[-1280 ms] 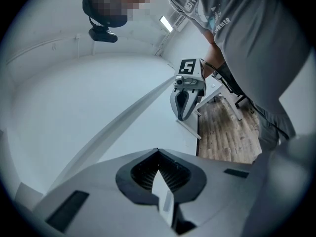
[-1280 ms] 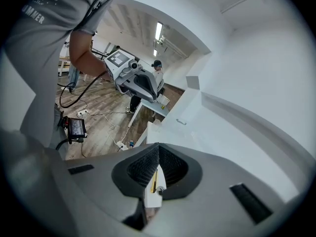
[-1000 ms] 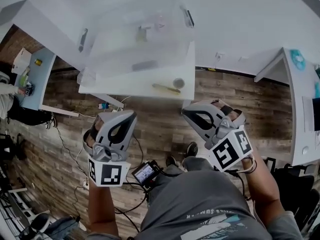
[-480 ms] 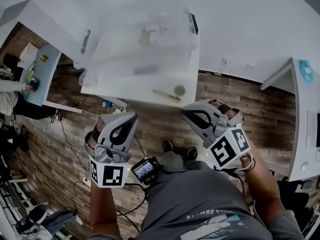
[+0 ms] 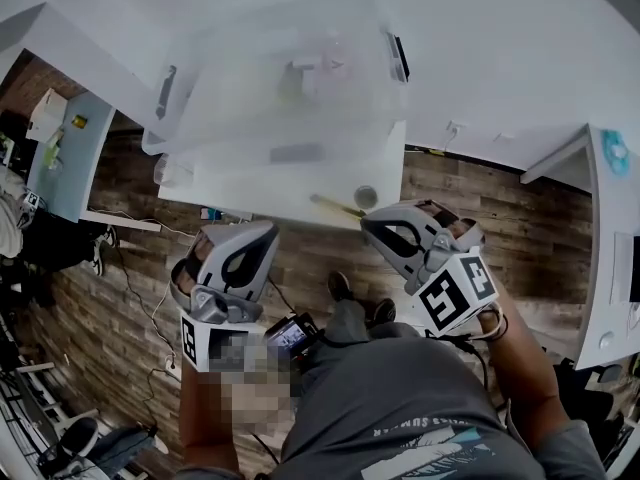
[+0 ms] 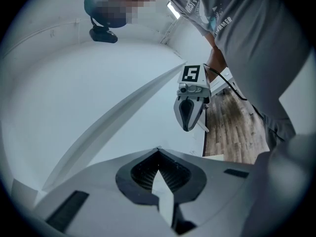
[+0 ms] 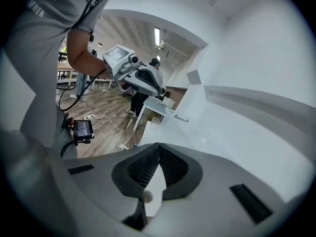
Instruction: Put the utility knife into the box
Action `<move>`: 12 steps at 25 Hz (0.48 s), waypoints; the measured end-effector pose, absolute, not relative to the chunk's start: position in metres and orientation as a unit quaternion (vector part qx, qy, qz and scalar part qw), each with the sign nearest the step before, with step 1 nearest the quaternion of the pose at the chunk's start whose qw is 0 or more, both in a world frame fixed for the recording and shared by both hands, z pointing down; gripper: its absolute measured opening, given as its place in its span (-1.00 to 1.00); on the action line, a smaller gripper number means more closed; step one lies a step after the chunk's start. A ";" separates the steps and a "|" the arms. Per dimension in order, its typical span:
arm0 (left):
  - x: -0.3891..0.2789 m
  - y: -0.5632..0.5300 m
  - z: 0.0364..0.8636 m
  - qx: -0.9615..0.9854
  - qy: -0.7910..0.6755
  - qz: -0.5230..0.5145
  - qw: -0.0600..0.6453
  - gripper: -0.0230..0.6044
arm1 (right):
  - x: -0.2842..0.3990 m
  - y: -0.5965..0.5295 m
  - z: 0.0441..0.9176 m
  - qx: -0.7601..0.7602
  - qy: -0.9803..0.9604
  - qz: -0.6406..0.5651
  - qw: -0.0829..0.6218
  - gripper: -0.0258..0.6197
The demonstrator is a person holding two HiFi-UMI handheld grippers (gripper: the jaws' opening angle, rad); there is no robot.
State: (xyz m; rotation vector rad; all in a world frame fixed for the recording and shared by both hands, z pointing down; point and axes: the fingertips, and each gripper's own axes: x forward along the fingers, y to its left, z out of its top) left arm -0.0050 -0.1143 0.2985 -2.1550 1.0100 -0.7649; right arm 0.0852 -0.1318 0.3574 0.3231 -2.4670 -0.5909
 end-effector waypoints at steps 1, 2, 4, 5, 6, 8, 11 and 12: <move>-0.009 -0.121 0.297 -0.819 0.383 -0.286 0.317 -0.90 | 0.081 -0.138 0.359 0.122 -0.923 -0.220 0.291 -0.89; -0.013 -0.127 0.297 -0.821 0.382 -0.283 0.317 -0.90 | 0.077 -0.143 0.360 0.123 -0.922 -0.219 0.294 -0.89; -0.022 -0.138 0.298 -0.825 0.378 -0.278 0.316 -0.90 | 0.067 -0.154 0.363 0.127 -0.922 -0.213 0.298 -0.89; -0.027 -0.144 0.299 -0.826 0.375 -0.276 0.316 -0.90 | 0.062 -0.159 0.364 0.128 -0.921 -0.211 0.300 -0.89; -0.032 -0.150 0.300 -0.828 0.373 -0.274 0.316 -0.90 | 0.057 -0.164 0.366 0.129 -0.921 -0.209 0.302 -0.89; -0.042 -0.162 0.303 -0.832 0.370 -0.268 0.314 -0.90 | 0.048 -0.173 0.370 0.131 -0.920 -0.203 0.309 -0.88; -0.056 -0.179 0.310 -0.841 0.364 -0.256 0.307 -0.90 | 0.036 -0.188 0.384 0.135 -0.916 -0.192 0.325 -0.86; -0.060 -0.184 0.313 -0.844 0.362 -0.253 0.305 -0.90 | 0.032 -0.193 0.390 0.136 -0.915 -0.187 0.331 -0.84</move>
